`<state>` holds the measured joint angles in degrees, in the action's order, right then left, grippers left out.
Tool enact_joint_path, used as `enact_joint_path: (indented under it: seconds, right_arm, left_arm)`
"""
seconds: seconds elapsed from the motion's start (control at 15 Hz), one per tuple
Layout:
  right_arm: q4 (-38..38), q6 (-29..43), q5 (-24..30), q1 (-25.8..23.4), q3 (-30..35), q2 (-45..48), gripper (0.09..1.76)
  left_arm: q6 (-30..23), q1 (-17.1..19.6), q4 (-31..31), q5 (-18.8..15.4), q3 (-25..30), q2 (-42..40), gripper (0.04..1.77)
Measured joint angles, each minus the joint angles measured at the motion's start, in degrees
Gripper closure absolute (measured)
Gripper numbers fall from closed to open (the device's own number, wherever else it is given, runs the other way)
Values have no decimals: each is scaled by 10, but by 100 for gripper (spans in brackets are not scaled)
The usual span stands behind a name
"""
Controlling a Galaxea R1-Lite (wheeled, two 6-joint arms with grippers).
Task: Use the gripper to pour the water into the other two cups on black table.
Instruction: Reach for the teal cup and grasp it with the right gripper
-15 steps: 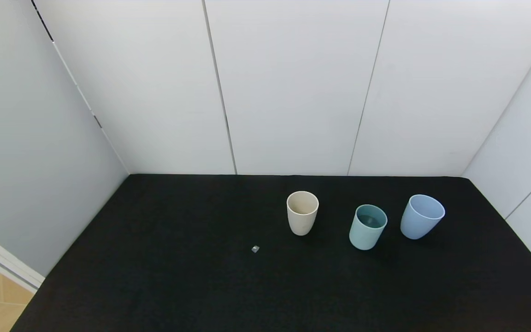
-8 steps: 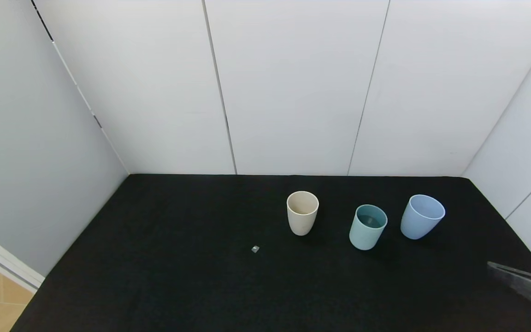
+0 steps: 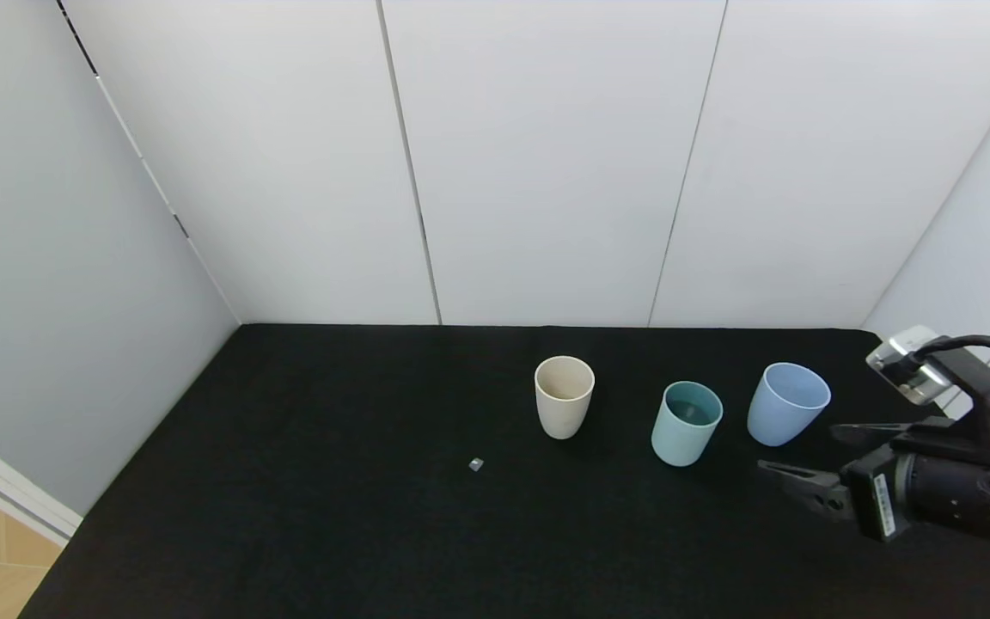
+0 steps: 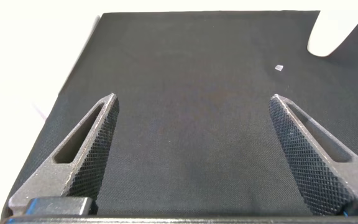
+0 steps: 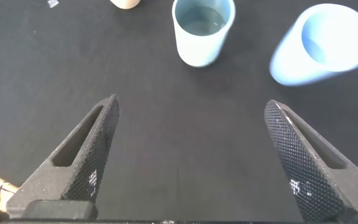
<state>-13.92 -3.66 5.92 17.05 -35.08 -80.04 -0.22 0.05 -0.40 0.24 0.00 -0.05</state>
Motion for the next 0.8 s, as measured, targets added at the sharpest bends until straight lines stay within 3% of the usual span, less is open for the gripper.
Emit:
enact_joint_path:
  seconds: [0.4, 0.8]
  right_arm:
    - [-130, -5, 0, 13, -7, -140, 15]
    - [-167, -6, -1, 15, -27, -228, 15]
  left_arm:
    - [0, 0, 0, 0, 0, 0, 9]
    - [0, 0, 0, 0, 0, 0, 9]
